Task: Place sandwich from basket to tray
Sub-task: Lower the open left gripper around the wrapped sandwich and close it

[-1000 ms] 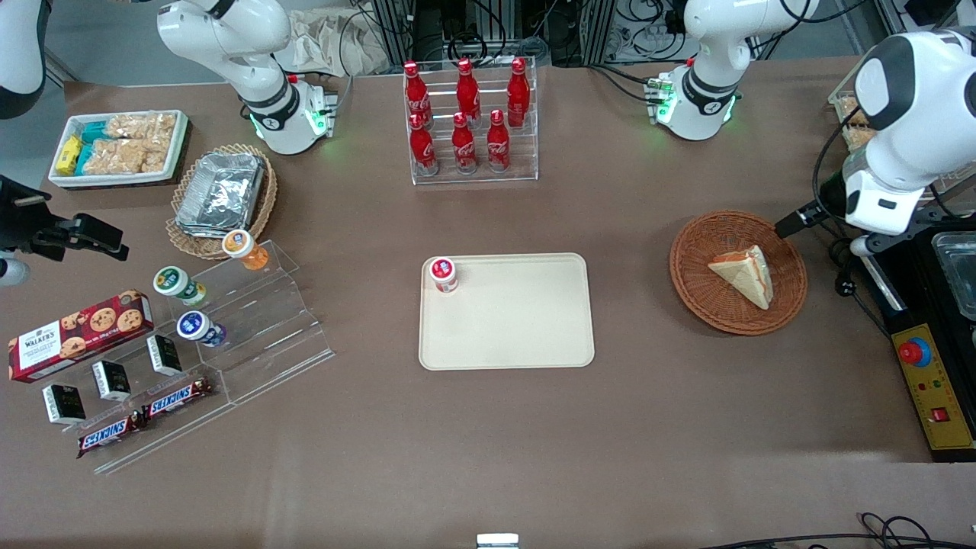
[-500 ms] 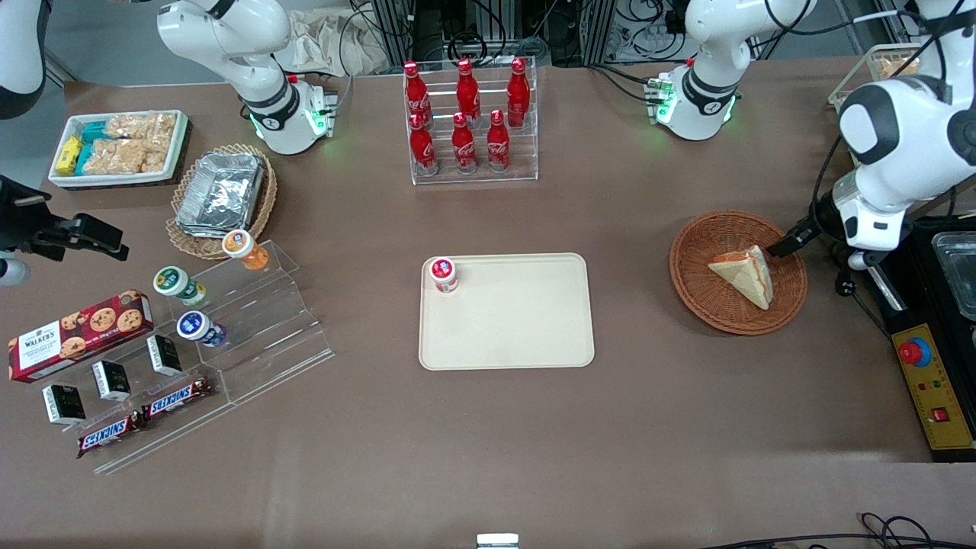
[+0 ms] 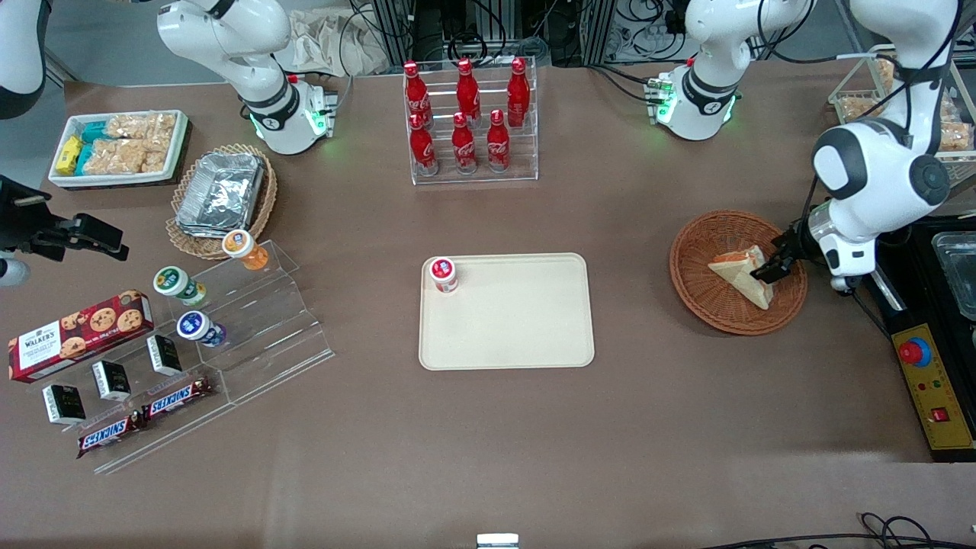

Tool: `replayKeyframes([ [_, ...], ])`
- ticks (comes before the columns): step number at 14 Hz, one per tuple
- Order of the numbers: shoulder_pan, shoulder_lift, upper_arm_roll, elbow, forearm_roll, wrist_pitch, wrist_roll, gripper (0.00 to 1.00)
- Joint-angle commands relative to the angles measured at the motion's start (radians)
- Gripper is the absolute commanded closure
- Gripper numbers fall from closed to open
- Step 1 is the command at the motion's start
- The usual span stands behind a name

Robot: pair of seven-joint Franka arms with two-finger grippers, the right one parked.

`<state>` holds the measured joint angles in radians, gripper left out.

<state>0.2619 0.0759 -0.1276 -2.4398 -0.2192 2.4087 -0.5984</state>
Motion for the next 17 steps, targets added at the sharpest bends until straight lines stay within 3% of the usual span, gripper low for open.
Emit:
replayKeyframes([
  [1,-0.006,0.097,-0.007,0.010,-0.009,0.070,-0.052,0.00],
  [5,-0.033,0.137,-0.009,0.037,-0.009,0.101,-0.133,0.06],
  [8,-0.059,0.151,-0.009,0.059,-0.006,0.101,-0.233,0.30],
  [10,-0.062,0.157,-0.009,0.064,0.009,0.101,-0.233,0.57],
  [11,-0.062,0.157,-0.007,0.064,0.011,0.101,-0.230,0.61],
  [17,-0.066,0.055,-0.010,0.080,0.018,0.009,-0.230,0.60],
])
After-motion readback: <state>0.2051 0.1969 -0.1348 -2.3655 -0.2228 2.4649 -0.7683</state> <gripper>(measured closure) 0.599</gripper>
